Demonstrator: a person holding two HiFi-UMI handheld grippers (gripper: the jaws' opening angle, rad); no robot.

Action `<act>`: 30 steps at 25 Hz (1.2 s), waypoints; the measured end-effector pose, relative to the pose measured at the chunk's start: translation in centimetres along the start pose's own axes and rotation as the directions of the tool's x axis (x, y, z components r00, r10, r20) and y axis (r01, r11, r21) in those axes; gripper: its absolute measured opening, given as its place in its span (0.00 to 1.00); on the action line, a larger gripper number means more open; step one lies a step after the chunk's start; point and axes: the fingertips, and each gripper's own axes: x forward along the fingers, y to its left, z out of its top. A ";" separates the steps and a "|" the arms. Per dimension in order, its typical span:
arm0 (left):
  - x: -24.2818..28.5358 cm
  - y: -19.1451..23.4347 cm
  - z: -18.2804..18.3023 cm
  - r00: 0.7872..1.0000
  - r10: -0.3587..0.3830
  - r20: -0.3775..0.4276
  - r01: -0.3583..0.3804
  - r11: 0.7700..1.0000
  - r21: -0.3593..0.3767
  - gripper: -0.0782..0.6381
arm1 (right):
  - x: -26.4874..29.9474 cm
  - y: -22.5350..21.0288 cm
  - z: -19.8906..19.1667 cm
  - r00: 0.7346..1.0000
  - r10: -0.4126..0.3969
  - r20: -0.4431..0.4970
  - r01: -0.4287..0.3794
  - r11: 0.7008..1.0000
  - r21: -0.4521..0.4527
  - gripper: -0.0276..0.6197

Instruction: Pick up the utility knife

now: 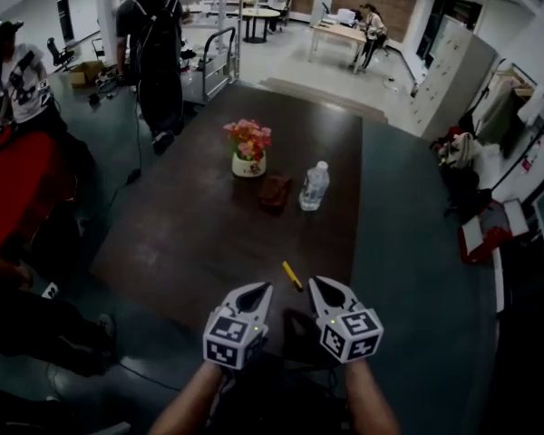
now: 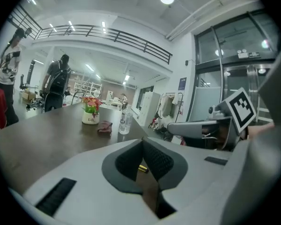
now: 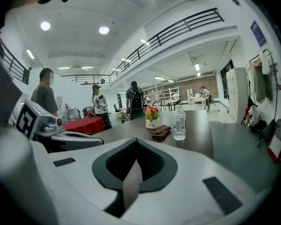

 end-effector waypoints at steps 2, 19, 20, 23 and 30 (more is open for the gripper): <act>0.9 0.9 -0.5 1.000 -0.013 -0.017 0.012 1.000 -0.011 0.12 | 1.3 -0.4 -0.5 0.999 -0.017 -0.028 0.017 1.000 0.000 0.06; 4.1 3.7 -2.9 0.990 0.104 -0.097 -0.107 0.994 -0.028 0.12 | 8.6 -3.2 -7.6 0.966 0.083 -0.244 -0.089 0.996 -0.013 0.06; 4.2 3.6 -3.1 0.988 0.113 -0.101 -0.116 0.993 -0.030 0.12 | 8.8 -3.3 -8.0 0.963 0.089 -0.253 -0.098 0.995 -0.020 0.08; 4.3 3.7 -3.5 0.985 0.133 -0.114 -0.137 0.990 -0.031 0.12 | 9.8 -3.9 -9.3 0.954 0.079 -0.289 -0.096 0.994 -0.045 0.15; 4.7 4.2 -4.4 0.979 0.155 -0.132 -0.163 0.986 -0.046 0.12 | 12.4 -4.8 -12.4 0.931 0.017 -0.364 -0.064 0.991 -0.117 0.29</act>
